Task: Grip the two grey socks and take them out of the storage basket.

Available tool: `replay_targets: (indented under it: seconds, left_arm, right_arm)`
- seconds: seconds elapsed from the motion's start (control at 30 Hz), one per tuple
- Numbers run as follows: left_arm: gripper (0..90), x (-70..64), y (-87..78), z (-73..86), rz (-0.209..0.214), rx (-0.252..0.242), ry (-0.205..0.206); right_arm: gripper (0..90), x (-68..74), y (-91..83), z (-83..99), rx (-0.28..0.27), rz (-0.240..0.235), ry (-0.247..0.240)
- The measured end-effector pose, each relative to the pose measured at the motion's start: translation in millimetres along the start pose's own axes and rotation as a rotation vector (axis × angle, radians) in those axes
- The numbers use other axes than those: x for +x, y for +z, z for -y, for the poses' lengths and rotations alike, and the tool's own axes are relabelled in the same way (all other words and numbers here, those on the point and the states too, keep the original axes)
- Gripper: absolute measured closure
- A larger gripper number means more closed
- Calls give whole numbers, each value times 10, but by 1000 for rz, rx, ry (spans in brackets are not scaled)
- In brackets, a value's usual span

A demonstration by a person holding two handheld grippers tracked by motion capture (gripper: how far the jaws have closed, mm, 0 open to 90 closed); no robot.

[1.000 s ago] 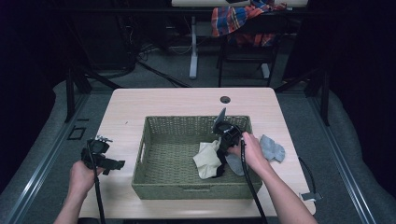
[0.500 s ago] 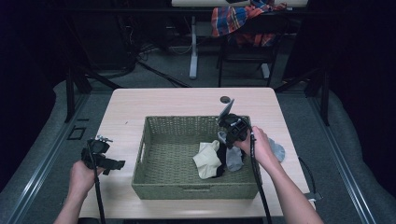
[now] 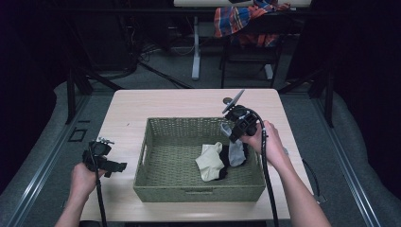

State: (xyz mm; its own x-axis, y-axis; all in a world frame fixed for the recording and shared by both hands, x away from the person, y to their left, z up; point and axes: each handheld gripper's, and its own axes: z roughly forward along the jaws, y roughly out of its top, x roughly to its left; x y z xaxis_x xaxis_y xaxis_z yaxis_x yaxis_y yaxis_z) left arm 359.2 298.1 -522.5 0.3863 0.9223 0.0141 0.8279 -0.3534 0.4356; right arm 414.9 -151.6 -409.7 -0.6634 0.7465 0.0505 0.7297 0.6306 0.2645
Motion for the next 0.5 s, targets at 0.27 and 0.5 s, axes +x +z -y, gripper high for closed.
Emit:
replay_targets:
  seconds: [0.27,0.5]
  left_arm:
    - [1,3,3,3,-4,1,-3]
    - [1,0,7,4,-3,2,-3]
  right_arm:
    - [860,-45,-192,35,-55,-12,1]
    - [860,-46,-355,62,-100,-7,4]
